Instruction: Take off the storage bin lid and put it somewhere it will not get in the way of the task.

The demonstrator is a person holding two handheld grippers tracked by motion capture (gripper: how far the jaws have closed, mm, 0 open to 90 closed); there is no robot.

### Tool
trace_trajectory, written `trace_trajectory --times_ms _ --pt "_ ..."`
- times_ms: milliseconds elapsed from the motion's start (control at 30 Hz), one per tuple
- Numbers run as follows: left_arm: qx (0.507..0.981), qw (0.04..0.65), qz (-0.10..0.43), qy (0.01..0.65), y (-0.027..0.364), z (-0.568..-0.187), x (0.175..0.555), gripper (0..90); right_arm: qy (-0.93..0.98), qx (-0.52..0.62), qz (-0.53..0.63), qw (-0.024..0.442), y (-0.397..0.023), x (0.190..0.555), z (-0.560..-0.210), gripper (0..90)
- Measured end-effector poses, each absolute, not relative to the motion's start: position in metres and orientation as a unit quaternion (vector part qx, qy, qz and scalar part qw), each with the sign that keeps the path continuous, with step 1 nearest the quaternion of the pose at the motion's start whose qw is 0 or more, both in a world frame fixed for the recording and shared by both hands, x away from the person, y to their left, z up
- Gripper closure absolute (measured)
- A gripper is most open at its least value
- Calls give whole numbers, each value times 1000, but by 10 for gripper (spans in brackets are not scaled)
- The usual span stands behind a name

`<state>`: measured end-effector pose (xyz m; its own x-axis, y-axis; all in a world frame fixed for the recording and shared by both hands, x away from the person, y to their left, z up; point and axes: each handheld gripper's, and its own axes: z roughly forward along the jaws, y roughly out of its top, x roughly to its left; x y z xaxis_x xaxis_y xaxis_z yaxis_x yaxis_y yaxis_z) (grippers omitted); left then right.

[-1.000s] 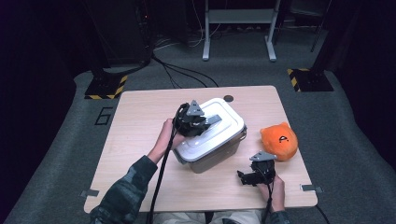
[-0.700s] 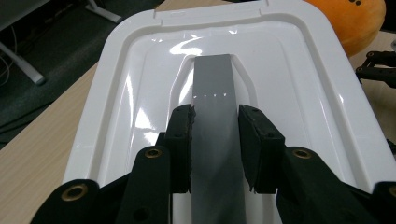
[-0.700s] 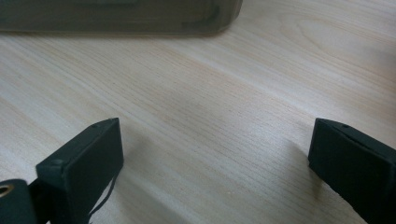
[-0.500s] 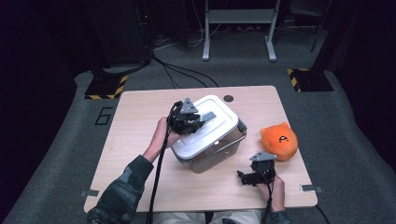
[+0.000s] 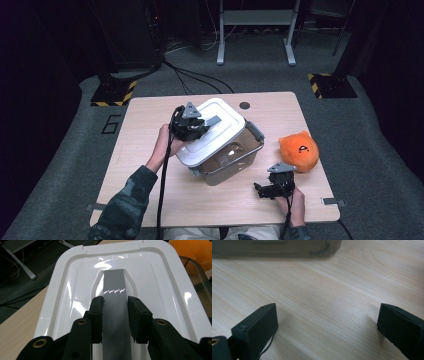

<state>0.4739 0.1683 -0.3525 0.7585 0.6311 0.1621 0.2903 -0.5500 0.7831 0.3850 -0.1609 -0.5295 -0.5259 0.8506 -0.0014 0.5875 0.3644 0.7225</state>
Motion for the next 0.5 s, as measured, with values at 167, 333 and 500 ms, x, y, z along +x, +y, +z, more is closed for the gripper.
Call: trace_trajectory --times_ms 167,333,500 --pt "846 393 223 282 179 -353 474 662 804 447 343 192 -161 385 -530 23" --pt "841 391 229 296 192 -352 476 662 803 448 343 192 -161 385 -530 24" --pt "837 389 234 305 204 -352 477 662 803 448 343 191 -161 385 -530 23"
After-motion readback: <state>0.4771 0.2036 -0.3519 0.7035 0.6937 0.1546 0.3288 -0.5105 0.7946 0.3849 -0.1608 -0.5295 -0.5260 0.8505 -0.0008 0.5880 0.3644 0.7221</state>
